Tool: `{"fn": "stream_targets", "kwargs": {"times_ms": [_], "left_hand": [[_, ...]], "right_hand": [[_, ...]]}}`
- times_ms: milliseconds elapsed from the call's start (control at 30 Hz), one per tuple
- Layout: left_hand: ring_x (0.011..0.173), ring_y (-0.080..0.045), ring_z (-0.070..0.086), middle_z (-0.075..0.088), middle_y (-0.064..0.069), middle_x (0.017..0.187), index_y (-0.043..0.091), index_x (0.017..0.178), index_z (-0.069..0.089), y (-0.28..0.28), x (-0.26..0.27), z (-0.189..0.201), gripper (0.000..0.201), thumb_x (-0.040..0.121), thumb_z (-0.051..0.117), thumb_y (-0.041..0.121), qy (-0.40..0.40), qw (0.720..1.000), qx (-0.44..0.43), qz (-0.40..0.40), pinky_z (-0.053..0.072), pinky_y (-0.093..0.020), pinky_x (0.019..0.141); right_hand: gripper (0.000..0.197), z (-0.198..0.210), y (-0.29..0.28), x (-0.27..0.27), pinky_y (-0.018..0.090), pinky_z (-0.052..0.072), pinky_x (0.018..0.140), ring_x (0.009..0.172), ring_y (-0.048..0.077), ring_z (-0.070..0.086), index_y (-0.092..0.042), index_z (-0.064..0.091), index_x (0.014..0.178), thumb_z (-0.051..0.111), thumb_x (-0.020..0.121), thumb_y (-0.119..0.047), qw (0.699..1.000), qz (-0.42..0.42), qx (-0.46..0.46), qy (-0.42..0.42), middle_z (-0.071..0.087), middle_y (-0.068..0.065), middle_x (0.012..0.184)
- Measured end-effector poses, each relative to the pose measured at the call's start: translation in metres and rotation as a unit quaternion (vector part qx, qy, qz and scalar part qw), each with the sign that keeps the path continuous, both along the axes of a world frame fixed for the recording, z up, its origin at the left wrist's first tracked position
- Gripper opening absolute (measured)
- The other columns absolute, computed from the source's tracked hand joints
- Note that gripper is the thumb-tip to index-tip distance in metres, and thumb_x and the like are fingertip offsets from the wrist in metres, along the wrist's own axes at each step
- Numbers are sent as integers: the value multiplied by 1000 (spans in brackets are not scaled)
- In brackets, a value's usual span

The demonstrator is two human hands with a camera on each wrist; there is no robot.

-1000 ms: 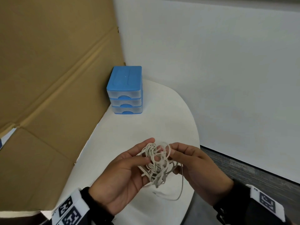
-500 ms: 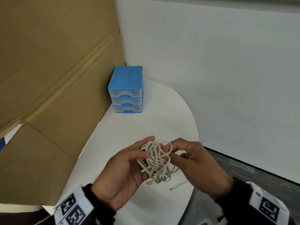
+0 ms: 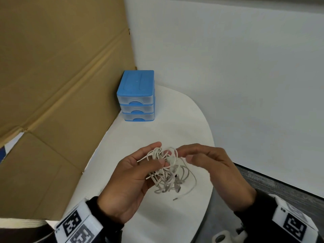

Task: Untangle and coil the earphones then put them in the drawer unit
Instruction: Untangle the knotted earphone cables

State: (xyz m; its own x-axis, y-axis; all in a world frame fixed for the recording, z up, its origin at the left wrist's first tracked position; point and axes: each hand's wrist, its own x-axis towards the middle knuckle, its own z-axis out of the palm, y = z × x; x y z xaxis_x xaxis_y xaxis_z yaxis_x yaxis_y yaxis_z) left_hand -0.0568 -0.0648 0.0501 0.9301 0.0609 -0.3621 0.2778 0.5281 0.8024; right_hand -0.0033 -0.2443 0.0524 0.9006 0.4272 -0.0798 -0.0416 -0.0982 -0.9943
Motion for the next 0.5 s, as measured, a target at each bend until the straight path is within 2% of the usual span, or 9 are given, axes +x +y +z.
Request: {"fn": "stream_targets", "kwargs": {"times_ms": [67, 133, 200, 233, 300, 333, 400, 500], "left_hand": [[73, -19, 69, 75, -15, 98, 14, 115, 69, -2, -2, 0, 48, 69, 68, 1, -10, 999, 30, 6, 57, -24, 64], [73, -19, 68, 76, -13, 97, 15, 115, 68, -5, -4, 1, 47, 71, 70, -1, -16, 998, 65, 6, 56, -23, 62], [69, -18, 66, 77, -11, 91, 16, 114, 69, -6, -5, -1, 45, 75, 70, -6, -19, 994, 108, 12, 53, -22, 60], [67, -17, 64, 77, -10, 88, 16, 113, 70, -6, -5, -3, 45, 76, 69, -8, -20, 991, 133, 16, 53, -22, 59], [70, -17, 67, 77, -8, 87, 18, 112, 70, -4, -5, -4, 44, 78, 68, -10, -20, 985, 170, 19, 53, -23, 61], [73, -17, 68, 77, -9, 88, 18, 112, 70, -3, -5, -5, 44, 79, 68, -11, -20, 983, 181, 21, 54, -22, 61], [74, -16, 71, 78, -9, 88, 18, 111, 70, -2, -4, -5, 44, 79, 67, -12, -23, 979, 202, 24, 54, -21, 60], [73, -12, 72, 78, -7, 89, 19, 108, 71, 2, -3, -3, 43, 80, 65, -13, -25, 973, 228, 28, 53, -18, 58]], "right_hand": [[23, 3, 3, -4, 35, 45, 85, 93, 17, 68, -16, 78, 83, 74, 80, -38, 998, 13, -34, -48, 75, 0, 93], [16, 3, 4, -6, 35, 45, 76, 85, 21, 67, -16, 78, 80, 74, 83, -31, 996, 2, -52, -67, 75, 1, 88], [11, 3, 1, -4, 40, 50, 74, 86, 30, 67, -11, 78, 80, 74, 83, -21, 999, -22, -27, -38, 75, 9, 88], [10, 5, 0, -1, 38, 51, 74, 84, 30, 67, -8, 78, 80, 74, 82, -18, 999, -27, -17, -19, 75, 12, 88], [15, 10, -3, 3, 26, 48, 66, 71, 20, 62, -3, 75, 78, 76, 76, -18, 1000, -24, 0, 18, 73, 16, 84], [20, 13, -4, 4, 24, 44, 63, 67, 15, 58, -1, 73, 76, 77, 72, -21, 999, -21, 7, 36, 72, 19, 81], [27, 16, -5, 6, 27, 43, 63, 68, 15, 60, 0, 70, 73, 75, 67, -26, 998, -13, 8, 54, 71, 18, 78], [33, 19, -6, 7, 32, 45, 65, 72, 23, 70, 2, 71, 73, 75, 66, -29, 999, -13, -11, 47, 74, 16, 78]]}}
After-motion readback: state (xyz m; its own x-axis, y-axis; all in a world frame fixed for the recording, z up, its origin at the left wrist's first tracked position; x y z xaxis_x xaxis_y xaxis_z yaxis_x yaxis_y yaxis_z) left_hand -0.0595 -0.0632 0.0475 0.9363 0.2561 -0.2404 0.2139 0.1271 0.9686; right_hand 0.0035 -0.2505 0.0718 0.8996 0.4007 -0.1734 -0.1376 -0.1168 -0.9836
